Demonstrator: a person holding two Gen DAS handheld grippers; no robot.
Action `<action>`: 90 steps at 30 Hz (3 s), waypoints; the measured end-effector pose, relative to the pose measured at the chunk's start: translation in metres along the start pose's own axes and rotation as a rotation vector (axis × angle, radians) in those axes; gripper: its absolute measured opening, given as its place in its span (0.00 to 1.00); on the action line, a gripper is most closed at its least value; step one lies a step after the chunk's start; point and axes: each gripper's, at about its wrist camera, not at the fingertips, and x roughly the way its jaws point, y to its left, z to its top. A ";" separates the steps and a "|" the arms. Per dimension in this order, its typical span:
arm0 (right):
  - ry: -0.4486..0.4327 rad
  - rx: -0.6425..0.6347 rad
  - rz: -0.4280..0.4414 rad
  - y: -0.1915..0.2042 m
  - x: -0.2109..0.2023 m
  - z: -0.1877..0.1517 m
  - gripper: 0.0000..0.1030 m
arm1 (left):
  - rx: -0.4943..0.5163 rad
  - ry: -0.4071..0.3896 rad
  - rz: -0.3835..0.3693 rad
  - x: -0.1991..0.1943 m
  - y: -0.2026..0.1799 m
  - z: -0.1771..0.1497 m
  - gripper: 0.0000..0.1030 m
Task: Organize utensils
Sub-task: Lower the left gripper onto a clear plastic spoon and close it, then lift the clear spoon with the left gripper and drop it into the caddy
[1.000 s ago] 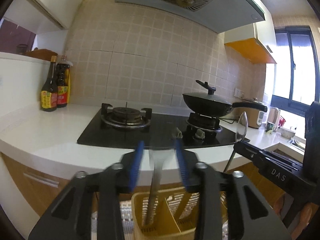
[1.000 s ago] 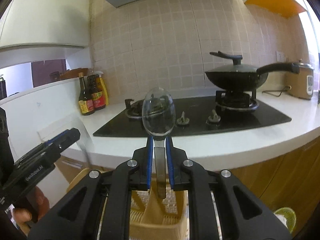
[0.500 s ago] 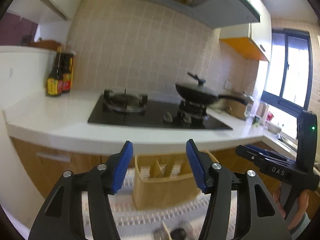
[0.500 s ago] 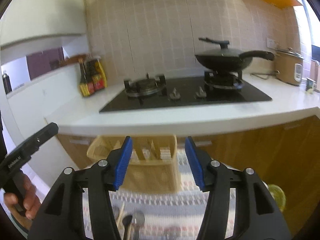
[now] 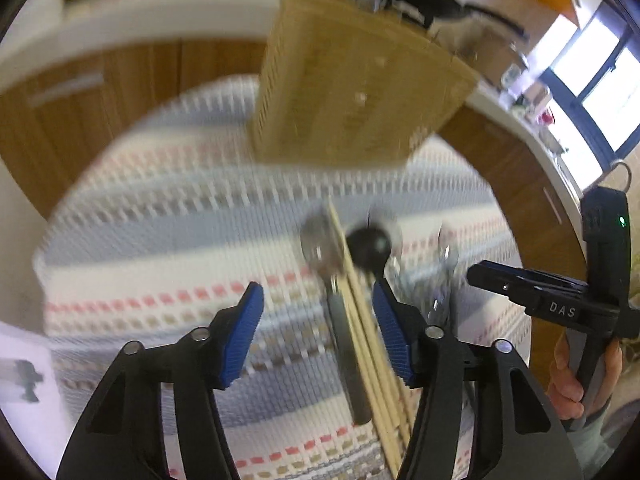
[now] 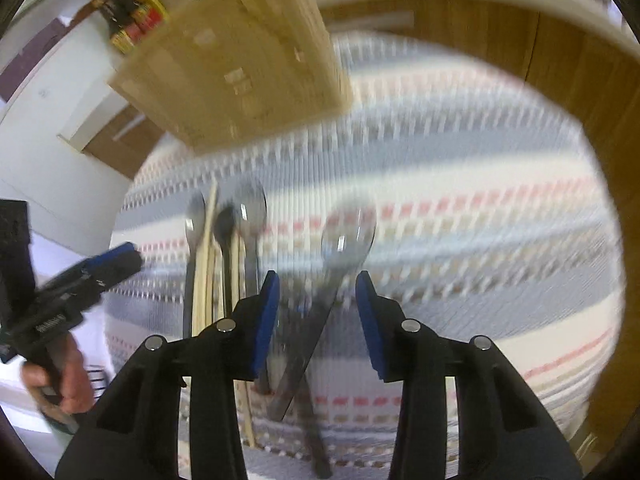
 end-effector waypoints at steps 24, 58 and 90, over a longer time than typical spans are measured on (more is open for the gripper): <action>-0.002 -0.087 -0.177 0.021 0.026 0.008 0.10 | 0.145 0.063 0.181 0.028 -0.010 -0.012 0.10; -0.065 -0.269 -0.244 0.032 -0.010 0.014 0.10 | 0.209 -0.019 0.286 0.025 -0.028 0.013 0.09; -0.846 -0.356 -0.048 0.089 -0.103 0.175 0.10 | 0.143 -0.870 0.016 -0.080 -0.065 0.160 0.09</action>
